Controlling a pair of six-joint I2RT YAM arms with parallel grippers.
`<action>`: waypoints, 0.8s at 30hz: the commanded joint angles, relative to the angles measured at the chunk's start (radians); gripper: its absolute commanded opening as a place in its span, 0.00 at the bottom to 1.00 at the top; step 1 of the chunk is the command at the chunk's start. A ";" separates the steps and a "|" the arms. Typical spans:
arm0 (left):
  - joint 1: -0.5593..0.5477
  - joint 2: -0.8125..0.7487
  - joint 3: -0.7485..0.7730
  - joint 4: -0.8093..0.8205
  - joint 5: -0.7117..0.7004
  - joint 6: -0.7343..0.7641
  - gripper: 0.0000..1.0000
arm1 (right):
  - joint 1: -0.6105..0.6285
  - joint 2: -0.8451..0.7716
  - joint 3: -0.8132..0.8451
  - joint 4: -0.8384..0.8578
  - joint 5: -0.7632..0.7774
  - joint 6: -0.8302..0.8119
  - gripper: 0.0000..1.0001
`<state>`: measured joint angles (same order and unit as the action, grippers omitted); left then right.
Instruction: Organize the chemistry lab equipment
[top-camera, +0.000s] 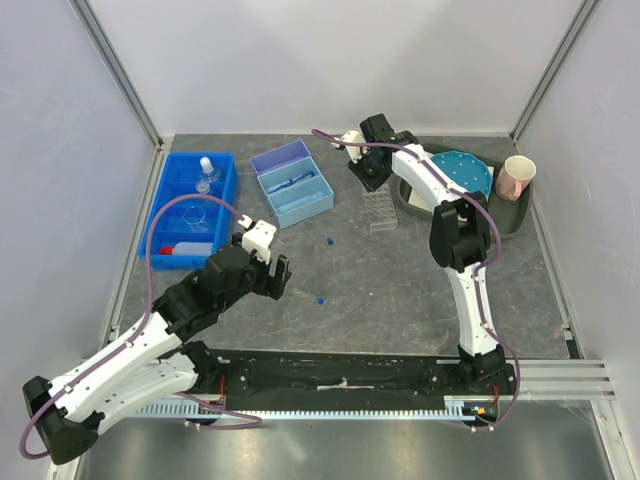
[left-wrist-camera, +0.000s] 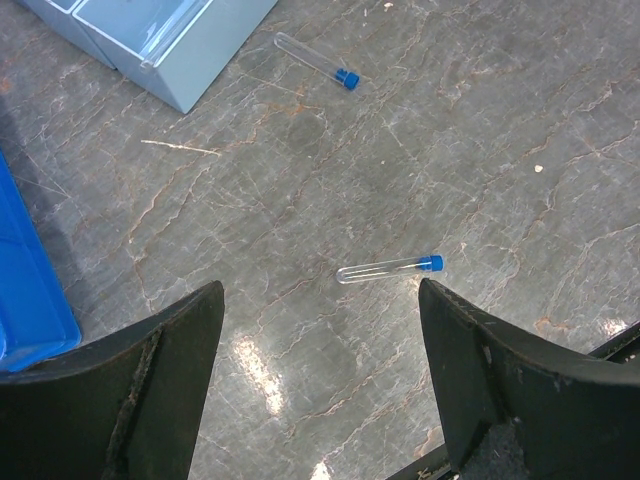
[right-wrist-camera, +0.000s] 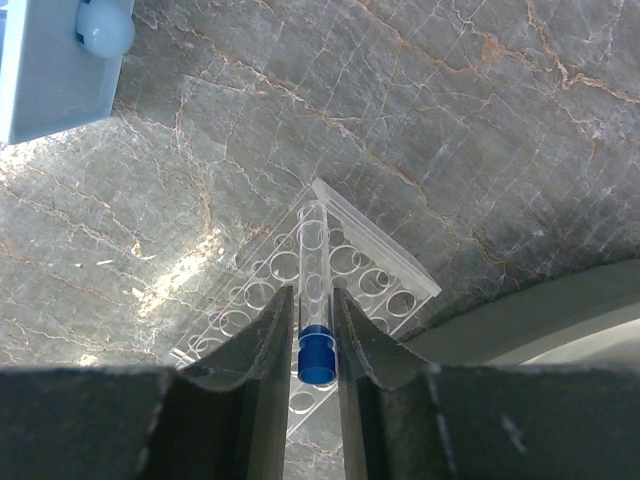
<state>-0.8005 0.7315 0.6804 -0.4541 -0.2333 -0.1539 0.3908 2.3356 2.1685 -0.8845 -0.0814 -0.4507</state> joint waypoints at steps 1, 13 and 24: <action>0.003 -0.014 -0.004 0.048 0.008 0.031 0.84 | 0.002 0.013 0.047 0.031 -0.003 0.021 0.30; 0.003 -0.018 -0.005 0.057 0.019 0.031 0.84 | 0.003 0.027 0.086 0.056 -0.023 0.067 0.50; 0.003 -0.032 -0.008 0.066 0.023 0.033 0.85 | 0.002 -0.116 0.056 0.059 -0.086 0.115 0.67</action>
<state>-0.8005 0.7132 0.6804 -0.4385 -0.2249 -0.1539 0.3908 2.3520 2.2112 -0.8505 -0.1284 -0.3664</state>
